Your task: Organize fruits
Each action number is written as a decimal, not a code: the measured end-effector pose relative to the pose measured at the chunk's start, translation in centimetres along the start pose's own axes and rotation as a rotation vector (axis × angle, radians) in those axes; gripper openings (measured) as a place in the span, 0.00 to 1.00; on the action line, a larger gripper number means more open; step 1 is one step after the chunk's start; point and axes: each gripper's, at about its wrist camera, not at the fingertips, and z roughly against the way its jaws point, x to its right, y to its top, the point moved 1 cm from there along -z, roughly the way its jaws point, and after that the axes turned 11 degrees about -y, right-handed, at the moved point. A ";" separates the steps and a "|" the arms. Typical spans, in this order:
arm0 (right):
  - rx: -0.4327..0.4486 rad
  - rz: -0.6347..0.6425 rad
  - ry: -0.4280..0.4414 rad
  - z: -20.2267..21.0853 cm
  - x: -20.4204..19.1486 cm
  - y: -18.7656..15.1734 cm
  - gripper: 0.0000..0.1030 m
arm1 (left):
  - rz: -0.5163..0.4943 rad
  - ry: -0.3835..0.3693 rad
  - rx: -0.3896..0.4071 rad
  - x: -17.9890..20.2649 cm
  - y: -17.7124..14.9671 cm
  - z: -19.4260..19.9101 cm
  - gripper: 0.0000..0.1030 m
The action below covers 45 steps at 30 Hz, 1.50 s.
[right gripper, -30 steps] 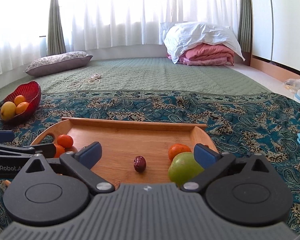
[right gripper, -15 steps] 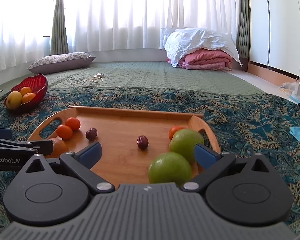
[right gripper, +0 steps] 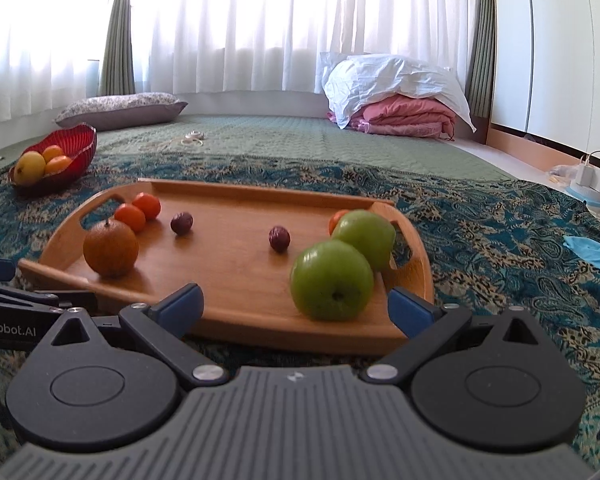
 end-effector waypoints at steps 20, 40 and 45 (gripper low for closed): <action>-0.136 0.009 0.001 -2.8 -0.6 -2.9 1.00 | -0.014 -0.004 -0.058 0.3 -2.1 -1.9 1.00; -0.129 0.002 -0.001 -2.9 -0.5 -3.2 1.00 | 0.018 -0.011 -0.068 -0.1 -2.0 -2.1 1.00; -0.129 0.002 -0.001 -2.9 -0.5 -3.2 1.00 | 0.017 -0.011 -0.066 -0.1 -2.0 -2.1 1.00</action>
